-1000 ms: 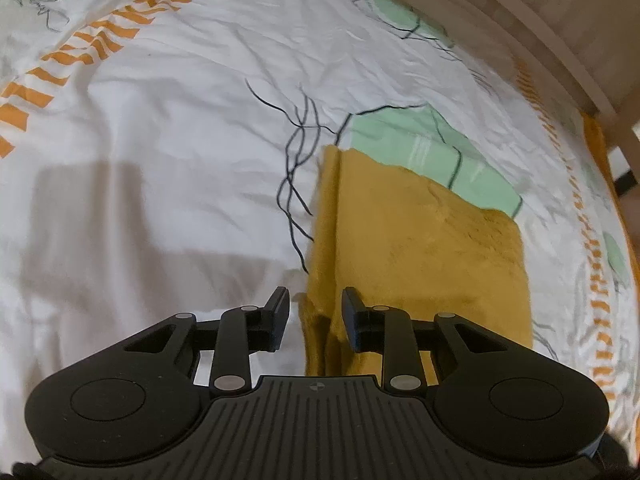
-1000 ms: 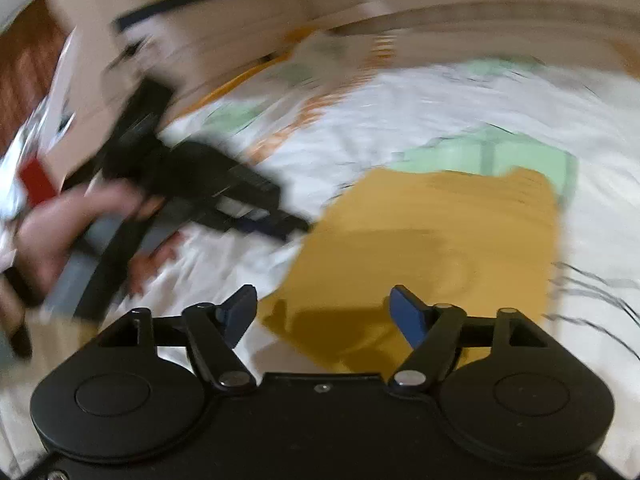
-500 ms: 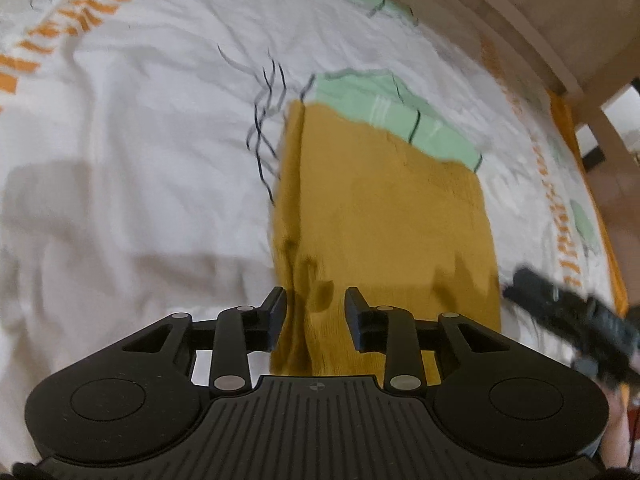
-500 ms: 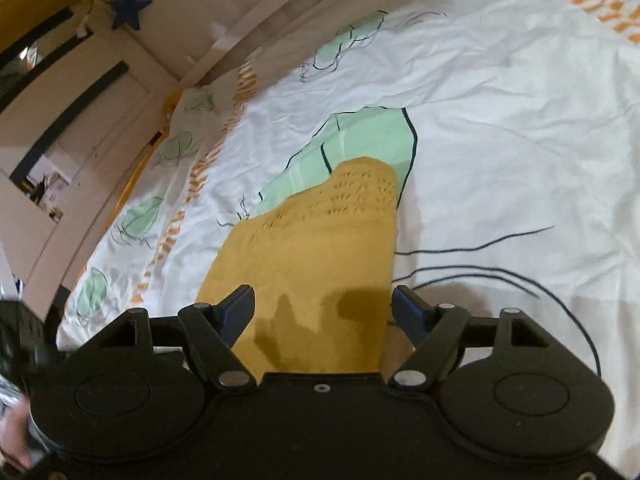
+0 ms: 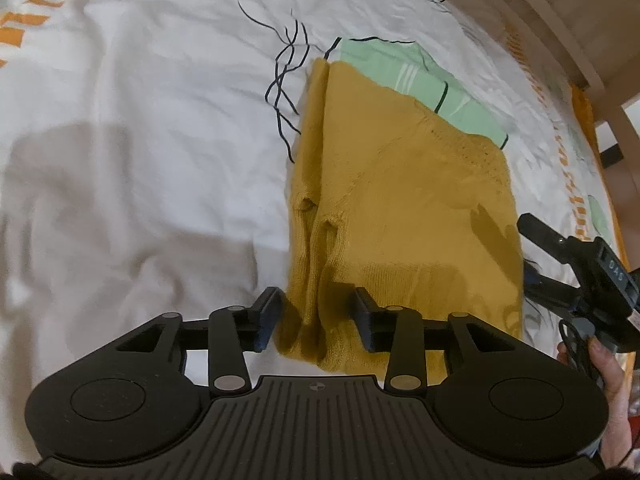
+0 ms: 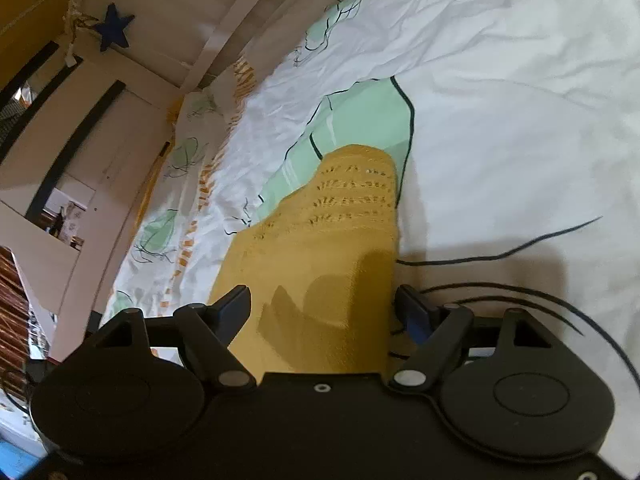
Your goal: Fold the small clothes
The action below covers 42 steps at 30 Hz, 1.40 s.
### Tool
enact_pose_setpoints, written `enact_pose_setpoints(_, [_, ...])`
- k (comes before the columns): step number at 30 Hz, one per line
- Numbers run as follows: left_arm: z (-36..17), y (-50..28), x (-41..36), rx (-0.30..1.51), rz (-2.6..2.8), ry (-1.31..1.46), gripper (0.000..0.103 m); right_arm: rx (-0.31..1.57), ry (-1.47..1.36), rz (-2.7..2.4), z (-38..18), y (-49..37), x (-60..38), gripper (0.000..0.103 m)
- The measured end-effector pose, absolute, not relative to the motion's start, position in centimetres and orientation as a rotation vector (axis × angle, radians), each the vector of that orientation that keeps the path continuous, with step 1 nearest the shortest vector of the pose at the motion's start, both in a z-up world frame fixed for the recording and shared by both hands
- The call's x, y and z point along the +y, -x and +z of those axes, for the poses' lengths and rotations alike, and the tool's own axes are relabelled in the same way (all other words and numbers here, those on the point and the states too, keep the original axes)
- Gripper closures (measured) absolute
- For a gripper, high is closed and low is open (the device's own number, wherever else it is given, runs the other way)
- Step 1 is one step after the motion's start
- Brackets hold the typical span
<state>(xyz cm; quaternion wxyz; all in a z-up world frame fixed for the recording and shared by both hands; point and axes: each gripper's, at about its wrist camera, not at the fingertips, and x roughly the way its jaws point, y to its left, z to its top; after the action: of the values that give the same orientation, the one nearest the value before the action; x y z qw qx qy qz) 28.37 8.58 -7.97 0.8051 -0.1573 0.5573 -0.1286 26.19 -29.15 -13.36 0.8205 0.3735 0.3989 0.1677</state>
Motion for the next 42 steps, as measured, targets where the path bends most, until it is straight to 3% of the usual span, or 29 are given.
enact_pose_setpoints(8, [-8.7, -29.6, 8.6, 1.209, -0.308, 0.401, 0.046, 0.854, -0.805, 0.419, -13.6, -27.0, -29.3, 0.017])
enact_pose_setpoints(21, [-8.7, -29.9, 9.3, 1.219, -0.337, 0.415, 0.046, 0.850, -0.817, 0.502, -14.0, -27.8, -30.1, 0.017])
enact_pose_setpoints(26, [-8.7, -30.3, 7.3, 1.212, -0.368, 0.378, 0.026, 0.847, -0.804, 0.525, -14.1, -28.6, -29.7, 0.016])
enact_pose_setpoints(36, [-9.4, -30.9, 4.7, 1.172, -0.495, 0.409, 0.025, 0.837, -0.821, 0.571, -14.2, -30.5, -29.2, 0.011])
enact_pose_setpoints(38, [-9.3, -30.7, 4.6, 1.165, -0.518, 0.416, 0.029, 0.845, -0.811, 0.577, -14.1, -30.5, -29.2, 0.012])
enact_pose_setpoints(39, [-9.3, -30.6, 4.6, 1.164, -0.526, 0.421, 0.038, 0.848, -0.797, 0.576, -14.0, -30.4, -29.2, 0.019])
enact_pose_setpoints(40, [-9.4, -30.5, 4.7, 1.169, -0.521, 0.428, 0.052, 0.856, -0.777, 0.564, -13.9, -30.3, -29.2, 0.042])
enact_pose_setpoints(41, [-9.6, -30.4, 5.0, 1.174, -0.512, 0.441, 0.060, 0.883, -0.759, 0.532, -13.9, -30.3, -29.2, 0.058])
enact_pose_setpoints(42, [-9.8, -30.4, 5.2, 1.178, -0.505, 0.463, 0.072, 0.907, -0.766, 0.507, -14.1, -30.2, -29.3, 0.065])
